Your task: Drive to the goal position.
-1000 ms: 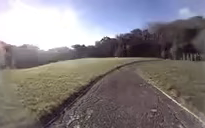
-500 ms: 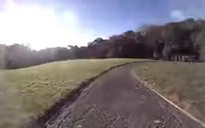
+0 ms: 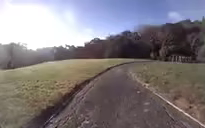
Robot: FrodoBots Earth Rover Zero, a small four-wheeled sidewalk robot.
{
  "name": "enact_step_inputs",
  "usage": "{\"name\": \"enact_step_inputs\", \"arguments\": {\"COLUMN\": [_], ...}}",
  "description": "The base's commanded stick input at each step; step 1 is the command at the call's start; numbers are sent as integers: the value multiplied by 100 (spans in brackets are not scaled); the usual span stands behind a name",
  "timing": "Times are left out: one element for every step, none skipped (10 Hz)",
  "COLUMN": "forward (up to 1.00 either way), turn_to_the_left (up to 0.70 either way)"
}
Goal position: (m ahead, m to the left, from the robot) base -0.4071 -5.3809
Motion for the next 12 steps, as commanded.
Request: {"name": "enact_step_inputs", "arguments": {"forward": [50, 50, 50, 50, 50, 50, 50, 8, 6, 6, 6, 6], "turn_to_the_left": [0, 0, 0, 0, 0, 0, 0, 0, 0, 0, 0, 0]}}
